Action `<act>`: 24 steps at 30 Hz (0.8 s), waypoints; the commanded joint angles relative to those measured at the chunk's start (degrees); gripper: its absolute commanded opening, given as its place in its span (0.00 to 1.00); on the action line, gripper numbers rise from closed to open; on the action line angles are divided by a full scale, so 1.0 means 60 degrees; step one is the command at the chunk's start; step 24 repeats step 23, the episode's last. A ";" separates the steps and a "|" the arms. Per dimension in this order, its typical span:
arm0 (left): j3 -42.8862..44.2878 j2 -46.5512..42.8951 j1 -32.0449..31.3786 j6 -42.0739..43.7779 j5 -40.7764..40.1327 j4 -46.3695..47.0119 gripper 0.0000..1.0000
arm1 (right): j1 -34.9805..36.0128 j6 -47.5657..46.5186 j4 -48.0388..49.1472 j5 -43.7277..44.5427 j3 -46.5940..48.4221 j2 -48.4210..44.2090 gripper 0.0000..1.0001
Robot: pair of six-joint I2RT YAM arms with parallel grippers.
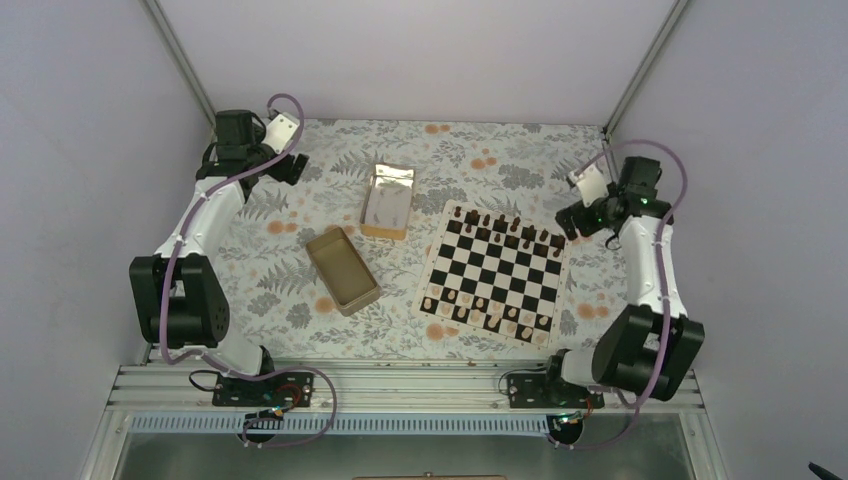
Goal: Set up the chess pieces on the board
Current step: Reset both arms
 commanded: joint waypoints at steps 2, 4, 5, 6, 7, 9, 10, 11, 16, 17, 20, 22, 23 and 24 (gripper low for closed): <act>-0.0090 -0.0320 0.0000 0.0039 0.0209 0.0288 1.00 | -0.0111 0.0817 -0.0659 -0.1204 0.1419 -0.0738 1.00; -0.0058 -0.0310 -0.0008 0.0021 0.0194 0.0258 1.00 | -0.0090 0.1425 -0.0098 -0.1457 0.1580 -0.0813 1.00; -0.0082 -0.0331 -0.0001 0.0020 0.0174 0.0285 1.00 | -0.0083 0.1619 0.0099 -0.1613 0.1628 -0.0808 1.00; -0.0132 -0.0389 0.0000 0.0024 0.0155 0.0331 1.00 | -0.0086 0.1812 0.0325 -0.1693 0.1636 -0.0770 1.00; -0.0186 -0.0442 0.0000 0.0032 0.0119 0.0375 1.00 | -0.0090 0.2043 0.0549 -0.1802 0.1638 -0.0747 1.00; -0.0324 -0.0536 0.0008 0.0067 0.0013 0.0485 1.00 | -0.0093 0.2384 0.1194 -0.2064 0.1461 -0.0773 1.00; -0.0355 -0.0555 0.0017 0.0090 -0.0028 0.0522 1.00 | -0.0098 0.2686 0.1661 -0.2095 0.1256 -0.0852 1.00; -0.0383 -0.0550 0.0031 0.0122 -0.0039 0.0490 1.00 | -0.0091 0.2874 0.2005 -0.2205 0.1031 -0.0950 1.00; -0.0564 -0.0629 0.0064 0.0154 0.0004 0.0579 1.00 | 0.0202 0.2825 0.2746 -0.1508 0.0418 -0.1321 1.00; -0.0563 -0.0633 0.0072 0.0145 0.0014 0.0599 1.00 | 0.0243 0.2826 0.2851 -0.1449 0.0303 -0.1421 1.00; -0.0493 -0.0639 0.0073 0.0143 0.0069 0.0573 1.00 | 0.0353 0.2816 0.2976 -0.1324 0.0093 -0.1520 1.00; -0.0510 -0.0672 0.0073 0.0145 0.0077 0.0586 1.00 | 0.0377 0.2755 0.3090 -0.1524 -0.0082 -0.1653 1.00; -0.0519 -0.0697 0.0073 0.0140 0.0080 0.0603 1.00 | 0.0378 0.2765 0.3164 -0.1541 -0.0138 -0.1726 1.00; -0.0519 -0.0697 0.0073 0.0140 0.0080 0.0603 1.00 | 0.0378 0.2765 0.3164 -0.1541 -0.0138 -0.1726 1.00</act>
